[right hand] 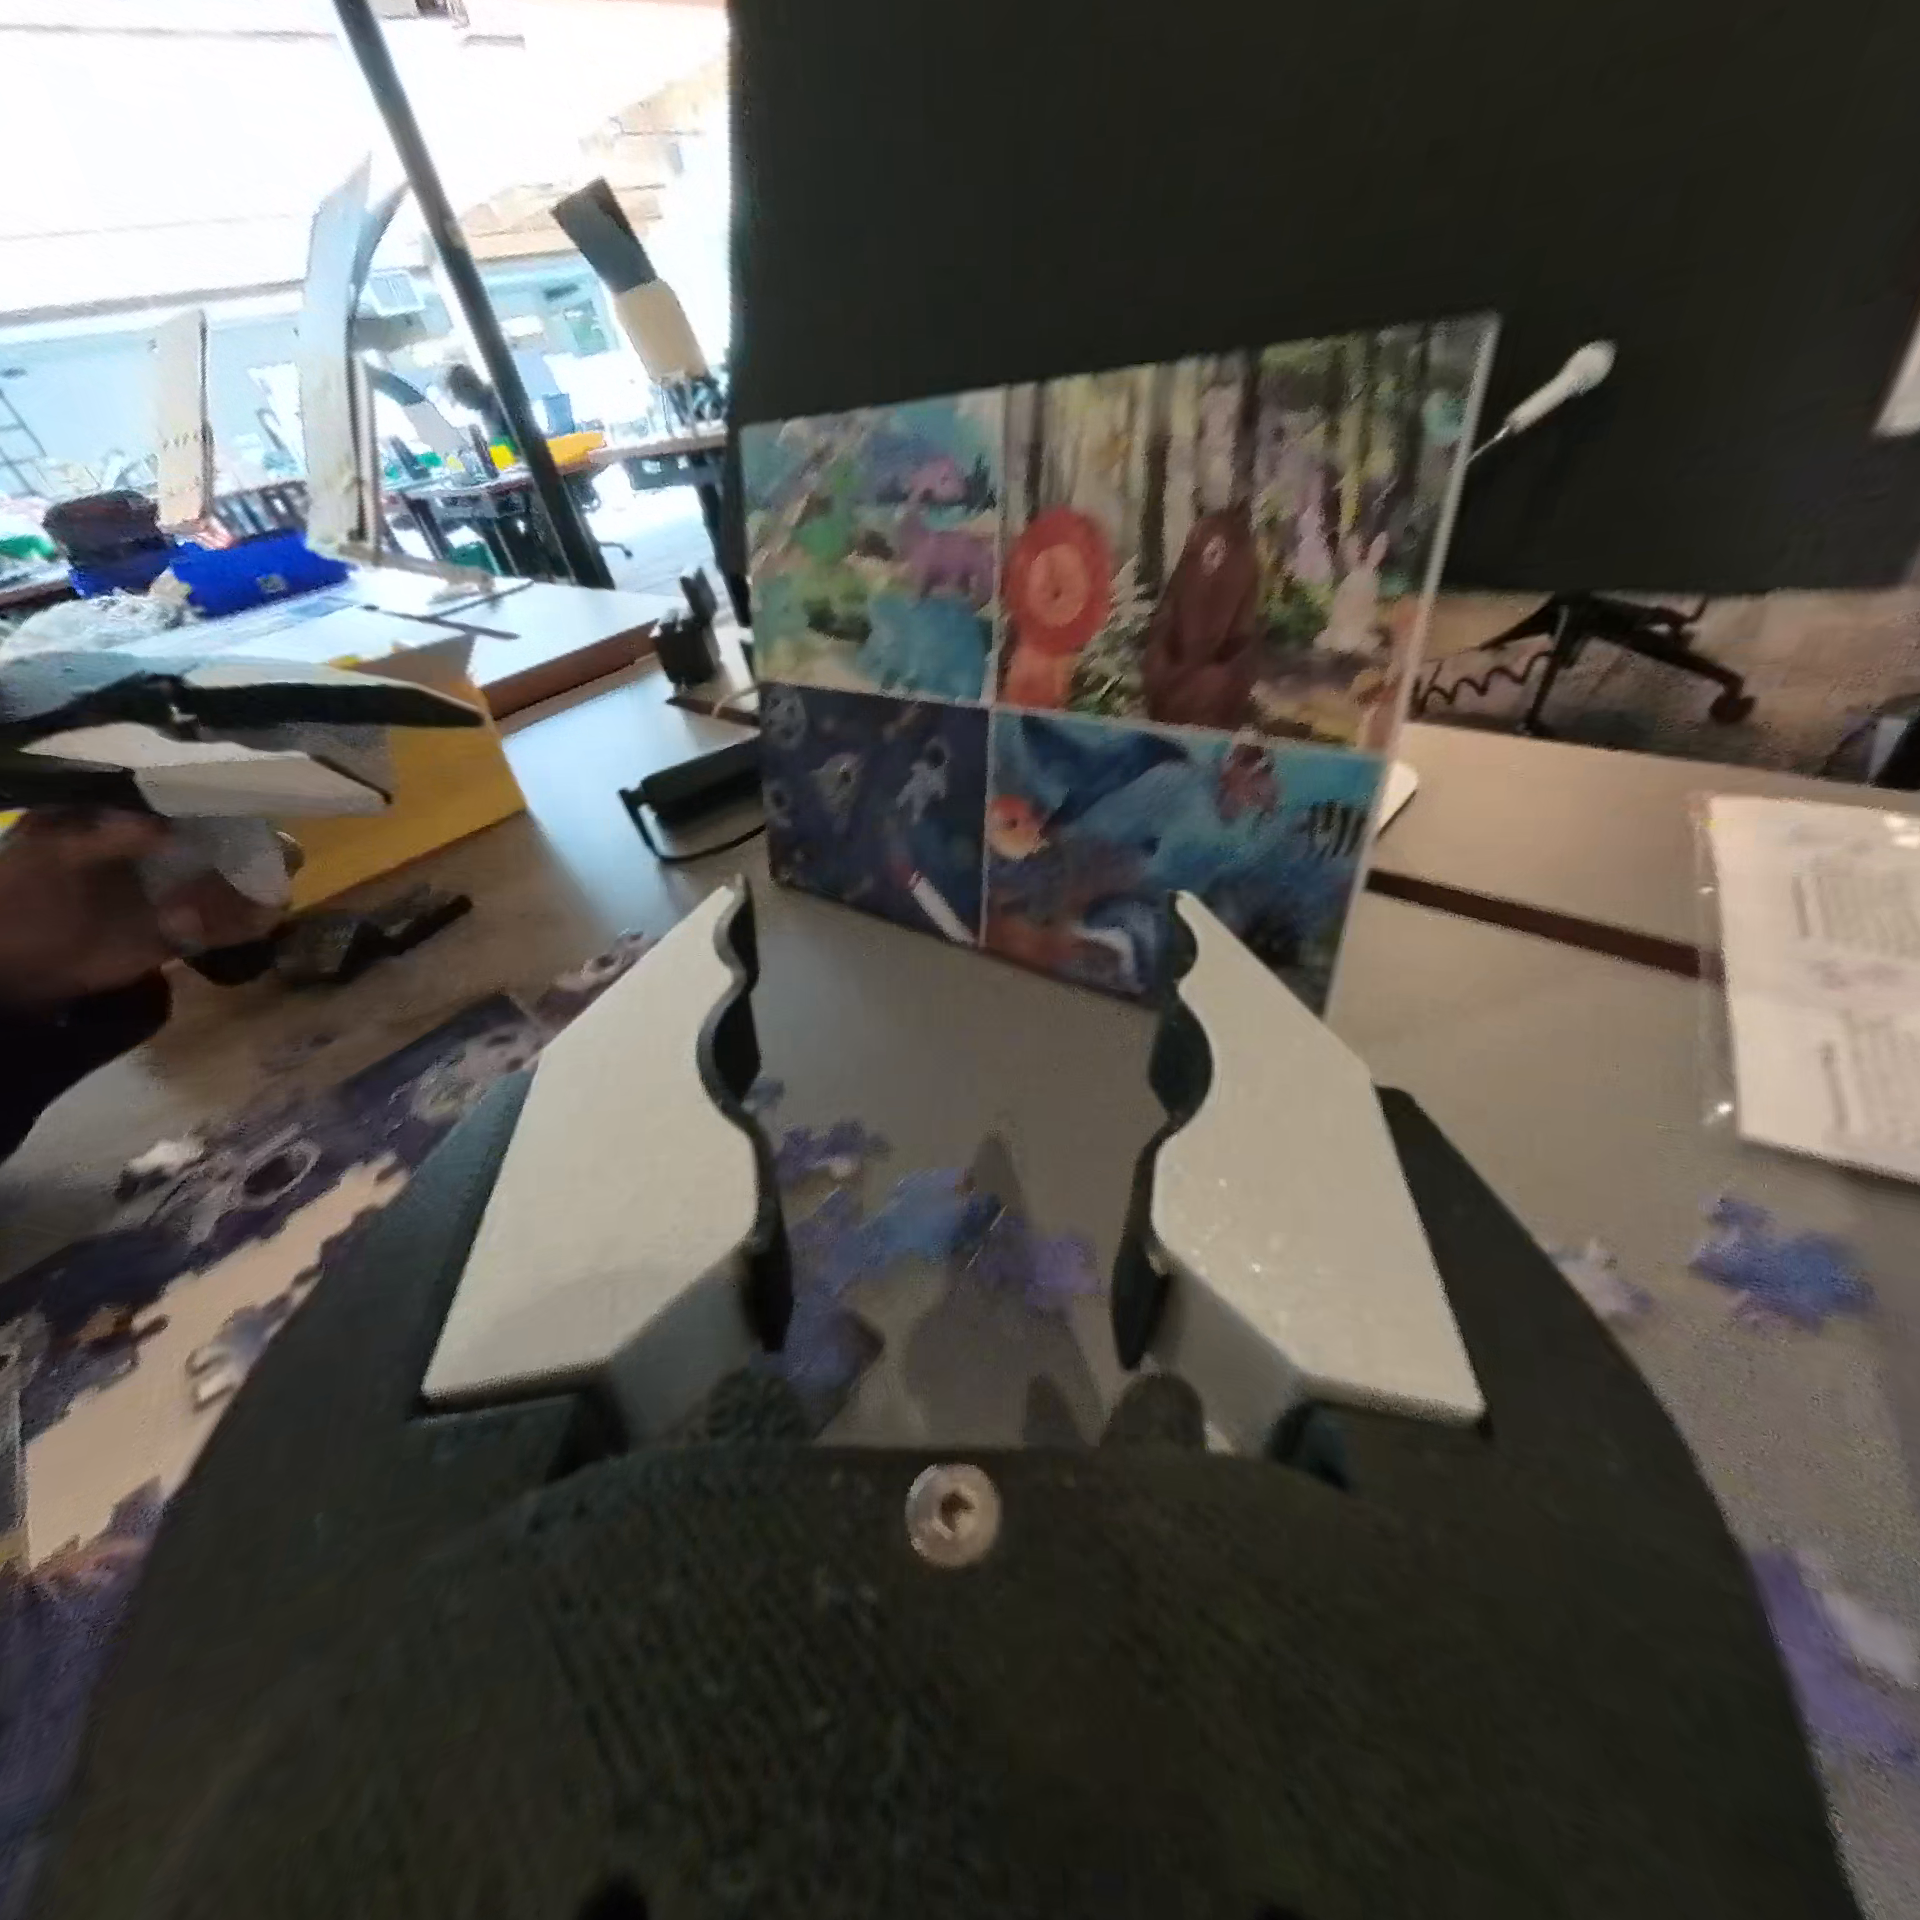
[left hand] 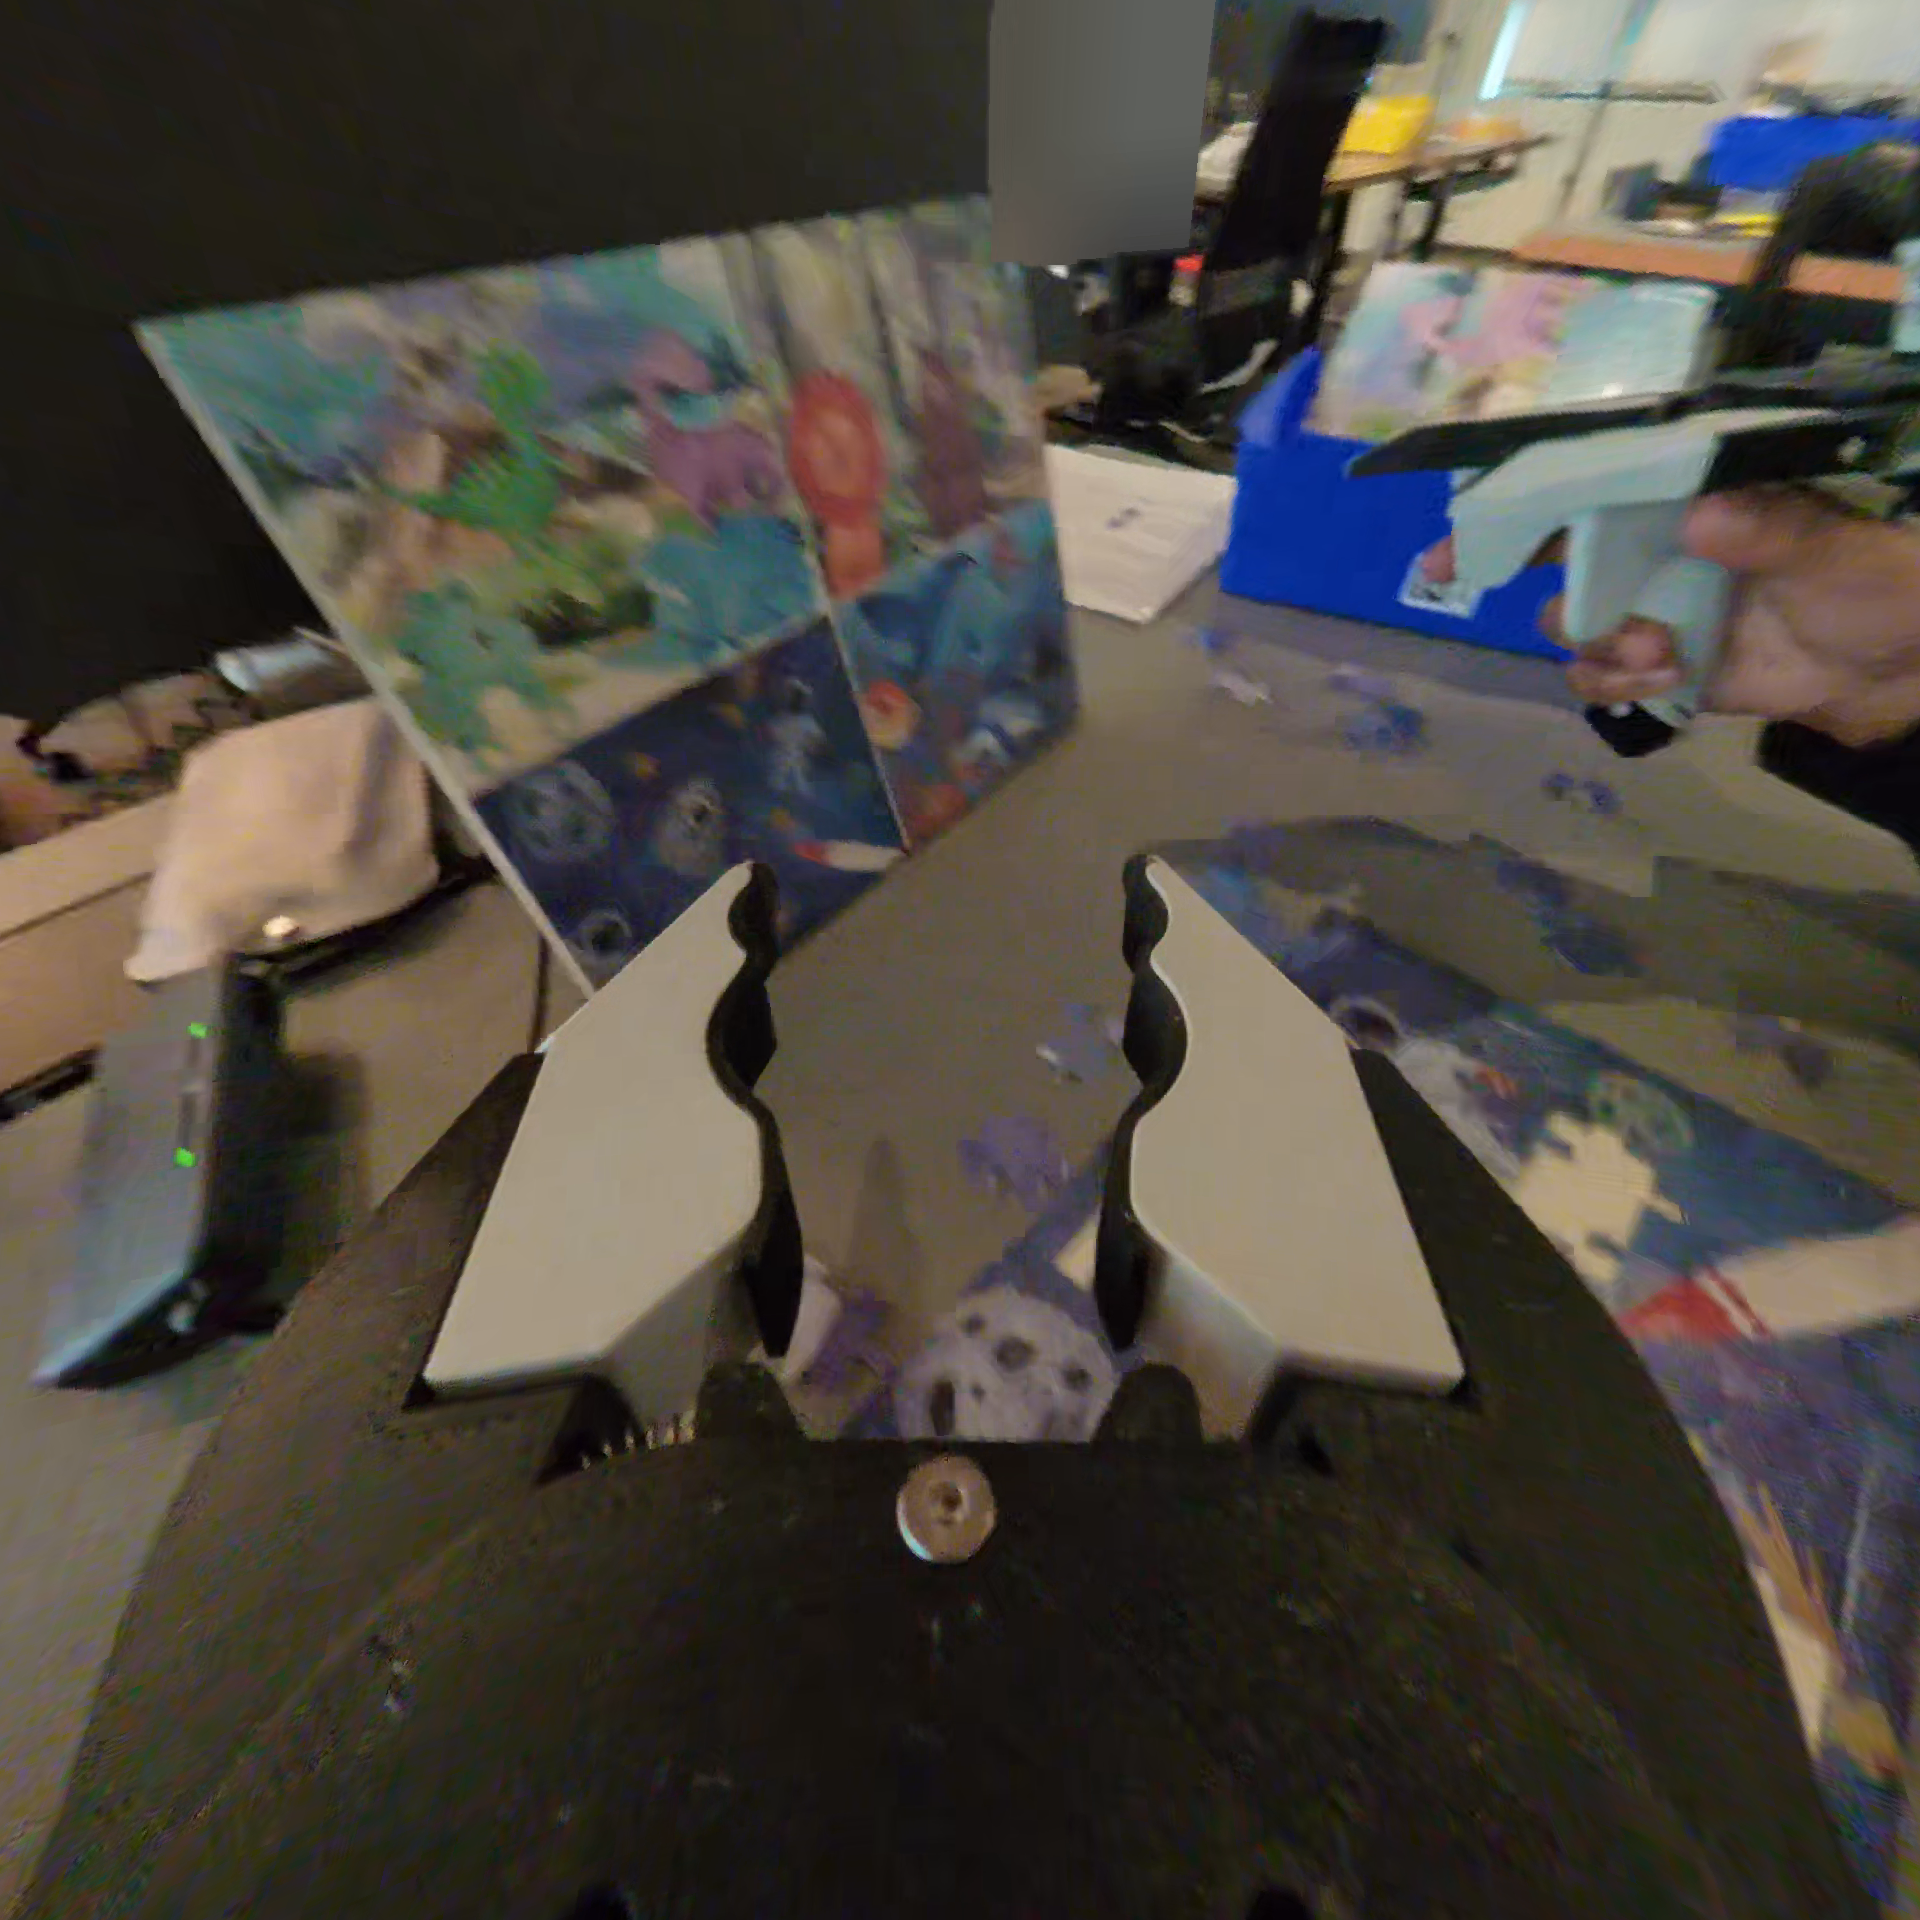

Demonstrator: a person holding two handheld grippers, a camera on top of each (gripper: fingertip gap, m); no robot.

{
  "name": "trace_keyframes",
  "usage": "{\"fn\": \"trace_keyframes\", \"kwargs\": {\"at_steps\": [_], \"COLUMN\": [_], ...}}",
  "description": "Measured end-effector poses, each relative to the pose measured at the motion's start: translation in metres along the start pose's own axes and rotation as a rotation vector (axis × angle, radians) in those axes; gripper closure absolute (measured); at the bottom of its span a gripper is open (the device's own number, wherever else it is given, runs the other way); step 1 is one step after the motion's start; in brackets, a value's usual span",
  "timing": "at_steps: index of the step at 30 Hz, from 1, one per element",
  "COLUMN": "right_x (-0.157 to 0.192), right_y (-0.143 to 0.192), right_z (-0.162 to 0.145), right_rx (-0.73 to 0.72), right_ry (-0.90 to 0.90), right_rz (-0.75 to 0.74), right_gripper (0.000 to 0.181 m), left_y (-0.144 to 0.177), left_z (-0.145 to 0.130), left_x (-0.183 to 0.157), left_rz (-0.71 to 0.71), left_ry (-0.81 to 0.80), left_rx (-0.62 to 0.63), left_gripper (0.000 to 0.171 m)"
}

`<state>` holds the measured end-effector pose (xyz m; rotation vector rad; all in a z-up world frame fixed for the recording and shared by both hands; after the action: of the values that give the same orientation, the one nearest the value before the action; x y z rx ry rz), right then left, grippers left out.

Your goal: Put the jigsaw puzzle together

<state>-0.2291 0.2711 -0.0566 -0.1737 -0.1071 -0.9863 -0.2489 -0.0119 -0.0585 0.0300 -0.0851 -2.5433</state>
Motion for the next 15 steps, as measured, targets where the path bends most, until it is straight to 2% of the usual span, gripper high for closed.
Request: {"fn": "trace_keyframes", "kwargs": {"at_steps": [3, 7, 8, 9, 10, 12, 15], "right_x": [0.027, 0.056, 0.057, 0.057, 0.056, 0.059, 0.055], "right_y": [0.013, 0.009, 0.009, 0.009, 0.011, 0.018, 0.023], "right_z": [-0.025, -0.038, -0.038, -0.037, -0.036, -0.031, -0.023], "right_rx": [-0.053, -0.071, -0.064, -0.062, -0.068, -0.112, -0.198], "right_ry": [-0.026, -0.131, -0.133, -0.138, -0.151, -0.182, -0.279], "right_rz": [-0.001, 0.099, 0.113, 0.12, 0.13, 0.198, 0.232], "right_gripper": [0.127, 0.132, 0.133, 0.135, 0.142, 0.181, 0.181], "left_y": [0.03, 0.067, 0.073, 0.077, 0.078, 0.077, 0.078], "left_z": [-0.028, -0.029, -0.03, -0.031, -0.032, -0.034, -0.035], "left_x": [-0.006, 0.015, 0.024, 0.031, 0.035, 0.04, 0.041], "left_rz": [0.057, 0.219, 0.268, 0.295, 0.298, 0.288, 0.279], "left_ry": [-0.047, -0.092, -0.089, -0.072, -0.042, 0.019, 0.03], "left_rx": [-0.049, -0.156, -0.166, -0.177, -0.193, -0.191, -0.182], "left_gripper": [0.118, 0.138, 0.151, 0.171, 0.171, 0.171, 0.171]}}
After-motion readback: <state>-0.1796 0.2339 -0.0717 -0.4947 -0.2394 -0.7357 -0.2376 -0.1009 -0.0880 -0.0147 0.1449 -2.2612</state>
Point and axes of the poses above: each gripper's, where its closed fingertips meet, y back along the fingers, z out of its top, x = y × z across the jaws, the point moved 4 cm from there along y, back along the fingers, and after that the axes turned 11 degrees about -x, right-handed, at the moved point
